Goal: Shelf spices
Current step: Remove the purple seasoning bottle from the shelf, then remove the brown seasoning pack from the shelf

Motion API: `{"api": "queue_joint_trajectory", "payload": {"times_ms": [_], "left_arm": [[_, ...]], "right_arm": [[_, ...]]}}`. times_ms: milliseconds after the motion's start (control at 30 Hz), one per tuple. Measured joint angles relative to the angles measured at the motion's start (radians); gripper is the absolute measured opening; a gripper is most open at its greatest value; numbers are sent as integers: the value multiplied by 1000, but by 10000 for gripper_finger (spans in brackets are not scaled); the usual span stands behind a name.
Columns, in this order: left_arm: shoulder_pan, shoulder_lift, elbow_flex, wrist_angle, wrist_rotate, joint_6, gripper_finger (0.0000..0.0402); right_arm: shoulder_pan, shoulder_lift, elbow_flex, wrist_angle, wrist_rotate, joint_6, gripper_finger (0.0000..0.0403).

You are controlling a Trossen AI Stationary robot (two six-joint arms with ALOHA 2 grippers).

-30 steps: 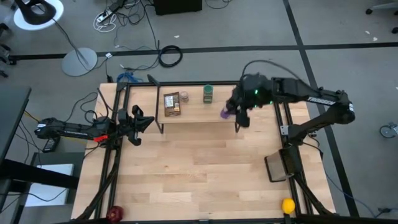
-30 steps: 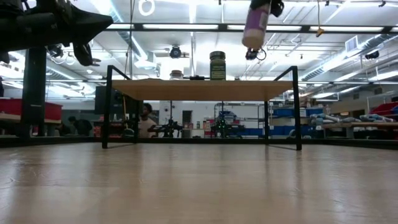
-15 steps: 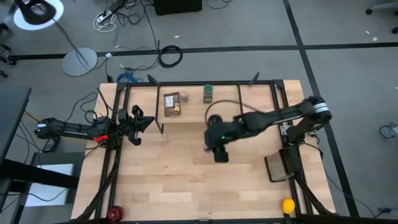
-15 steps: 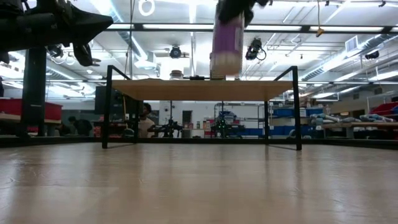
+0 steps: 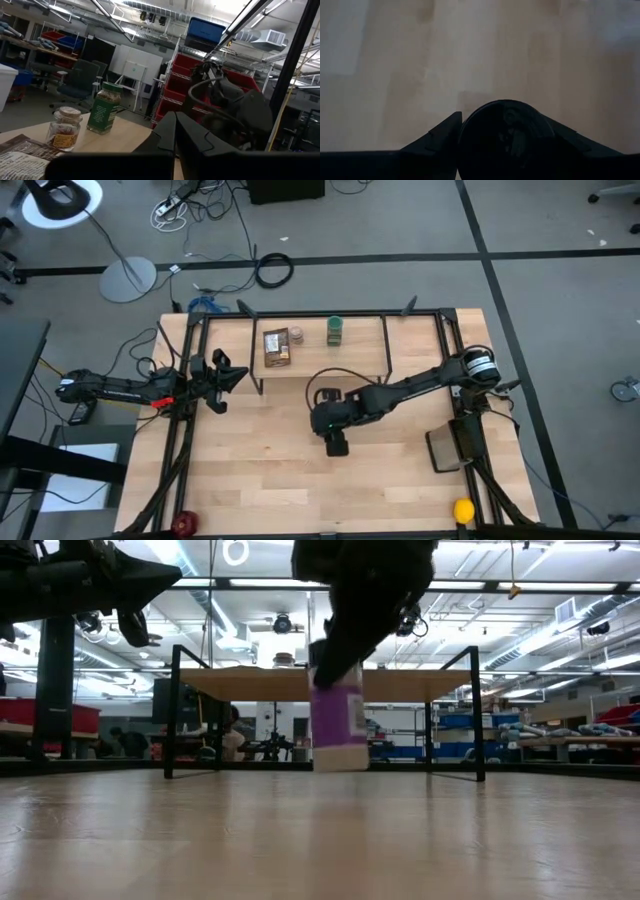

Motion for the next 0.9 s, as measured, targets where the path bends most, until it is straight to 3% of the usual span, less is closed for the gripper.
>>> {"api": "queue_joint_trajectory", "payload": {"times_ms": [267,633,900], "left_arm": [[0,0,0,0,0,0,17],[0,0,0,0,0,1,17],[0,0,0,2,8,1,17]], "right_arm": [[-21,1,0,13,13,14,216],[-21,1,0,52,7,-14,277],[-21,-35,0,48,7,-48,279]]}}
